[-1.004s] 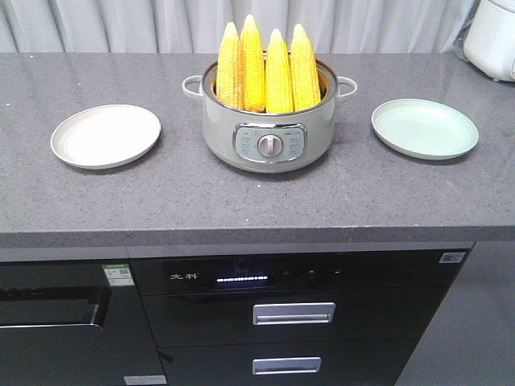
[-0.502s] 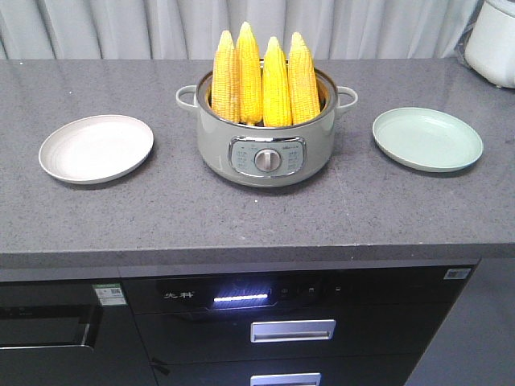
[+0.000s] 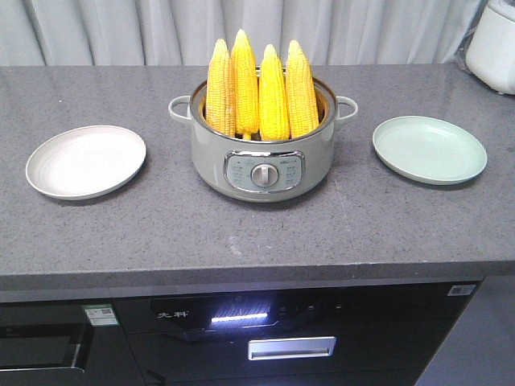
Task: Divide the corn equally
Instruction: 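Drive closer and stop facing the pot between the plates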
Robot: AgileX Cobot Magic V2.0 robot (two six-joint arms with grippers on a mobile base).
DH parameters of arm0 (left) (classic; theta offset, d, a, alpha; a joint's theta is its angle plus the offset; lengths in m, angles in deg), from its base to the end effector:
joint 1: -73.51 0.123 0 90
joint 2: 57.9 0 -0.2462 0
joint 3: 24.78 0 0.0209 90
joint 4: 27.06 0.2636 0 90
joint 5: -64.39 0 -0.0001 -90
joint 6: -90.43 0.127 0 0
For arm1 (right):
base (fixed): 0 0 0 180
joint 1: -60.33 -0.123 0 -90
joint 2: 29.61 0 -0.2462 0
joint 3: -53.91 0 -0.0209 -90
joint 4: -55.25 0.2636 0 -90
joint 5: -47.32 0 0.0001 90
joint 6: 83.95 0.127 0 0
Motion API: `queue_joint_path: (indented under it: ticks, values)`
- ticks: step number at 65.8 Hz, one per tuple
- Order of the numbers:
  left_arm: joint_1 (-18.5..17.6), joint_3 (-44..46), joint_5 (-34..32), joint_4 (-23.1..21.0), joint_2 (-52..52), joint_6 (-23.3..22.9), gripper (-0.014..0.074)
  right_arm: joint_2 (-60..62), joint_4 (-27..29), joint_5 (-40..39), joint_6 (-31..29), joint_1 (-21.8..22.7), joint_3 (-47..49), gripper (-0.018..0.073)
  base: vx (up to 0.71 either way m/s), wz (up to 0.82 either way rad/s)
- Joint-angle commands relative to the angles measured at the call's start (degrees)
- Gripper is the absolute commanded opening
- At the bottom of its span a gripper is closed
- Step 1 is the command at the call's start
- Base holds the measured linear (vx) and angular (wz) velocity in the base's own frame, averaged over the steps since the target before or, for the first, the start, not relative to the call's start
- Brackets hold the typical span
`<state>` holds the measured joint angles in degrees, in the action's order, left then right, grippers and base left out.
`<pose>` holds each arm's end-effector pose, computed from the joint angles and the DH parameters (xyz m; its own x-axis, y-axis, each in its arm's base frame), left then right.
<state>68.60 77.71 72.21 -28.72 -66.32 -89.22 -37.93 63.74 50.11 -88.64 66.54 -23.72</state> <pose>0.1441 -0.0129 0.1902 -0.0671 -0.0169 -0.9976 0.0880 0.9959 -0.0228 0.1441 -0.0147 0.2009 0.0290 0.0633 -0.9976 0.0993 0.9929 0.0659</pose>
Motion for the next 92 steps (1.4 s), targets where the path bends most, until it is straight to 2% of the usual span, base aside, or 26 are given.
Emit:
queue_joint_path:
  ticks: [1, 92]
  values:
    - [-0.2, -0.8, -4.0, -0.2, 1.0, -0.4, -0.0006, 0.2, -0.4, -4.2, -0.3, 0.2, -0.4, -0.0003, 0.06, -0.02]
    - [-0.2, -0.8, -4.0, -0.2, 1.0, -0.4, -0.0006, 0.2, -0.4, -4.2, -0.3, 0.2, -0.4, -0.0003, 0.04, -0.01]
